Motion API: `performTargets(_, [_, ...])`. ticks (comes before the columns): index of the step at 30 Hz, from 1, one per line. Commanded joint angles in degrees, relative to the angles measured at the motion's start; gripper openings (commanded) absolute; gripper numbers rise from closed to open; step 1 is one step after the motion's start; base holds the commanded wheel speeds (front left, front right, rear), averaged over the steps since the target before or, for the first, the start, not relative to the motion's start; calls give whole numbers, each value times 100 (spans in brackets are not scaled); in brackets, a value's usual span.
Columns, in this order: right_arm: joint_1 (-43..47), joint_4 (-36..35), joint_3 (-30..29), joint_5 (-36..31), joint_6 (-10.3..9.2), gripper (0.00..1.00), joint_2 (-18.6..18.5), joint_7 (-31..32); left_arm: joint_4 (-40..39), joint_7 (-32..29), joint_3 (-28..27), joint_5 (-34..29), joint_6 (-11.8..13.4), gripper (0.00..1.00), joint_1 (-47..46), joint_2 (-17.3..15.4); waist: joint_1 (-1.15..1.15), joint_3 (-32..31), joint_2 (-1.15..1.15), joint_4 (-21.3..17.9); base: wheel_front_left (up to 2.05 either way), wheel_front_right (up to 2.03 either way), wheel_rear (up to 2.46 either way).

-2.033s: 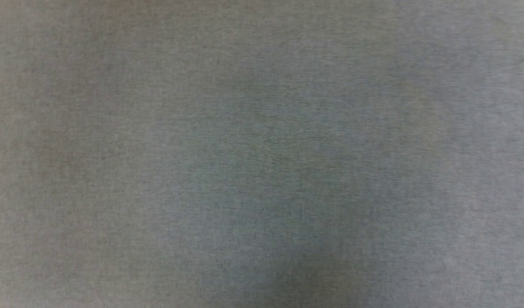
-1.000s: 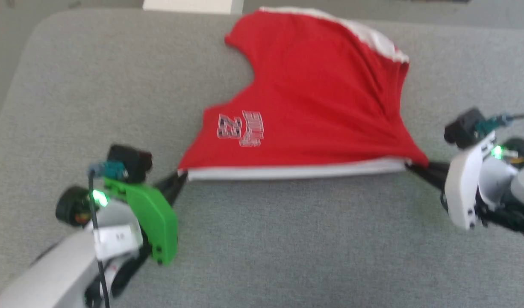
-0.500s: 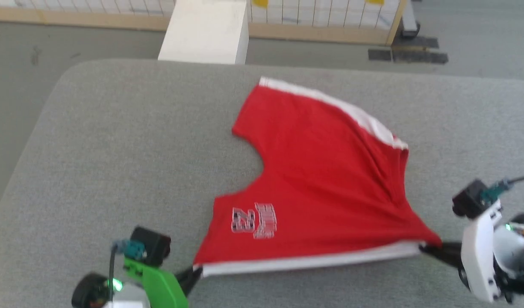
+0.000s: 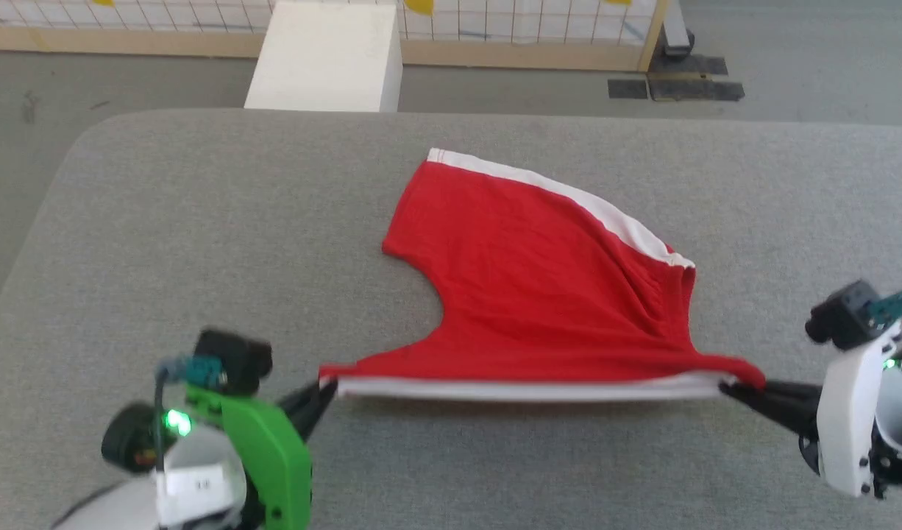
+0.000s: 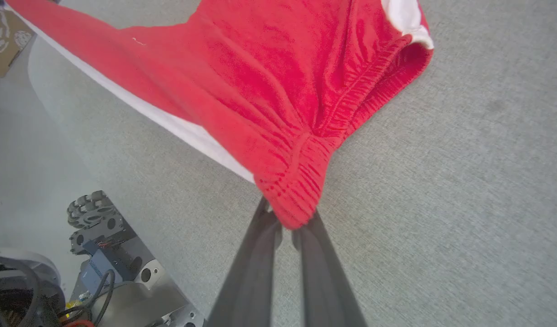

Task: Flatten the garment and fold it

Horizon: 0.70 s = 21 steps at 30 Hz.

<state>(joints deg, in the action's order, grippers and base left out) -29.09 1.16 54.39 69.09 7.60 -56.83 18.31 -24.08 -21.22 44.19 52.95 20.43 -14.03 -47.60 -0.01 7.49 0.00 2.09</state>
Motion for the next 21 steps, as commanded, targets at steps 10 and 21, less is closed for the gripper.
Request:
performTargets(10, [-248, -62, -1124, -689, -11, 0, 653, -64, 772, -4, -402, -277, -228, 0, -1610, 604, 1, 1007, 0, -426, 0, 0, 0])
performTargets(21, [-759, 400, -2239, -1751, -11, 0, 1839, 643, 2367, -179, -242, -846, -643, 0, -3361, 1222, 1, 1818, 0, -672, 0, 0, 0])
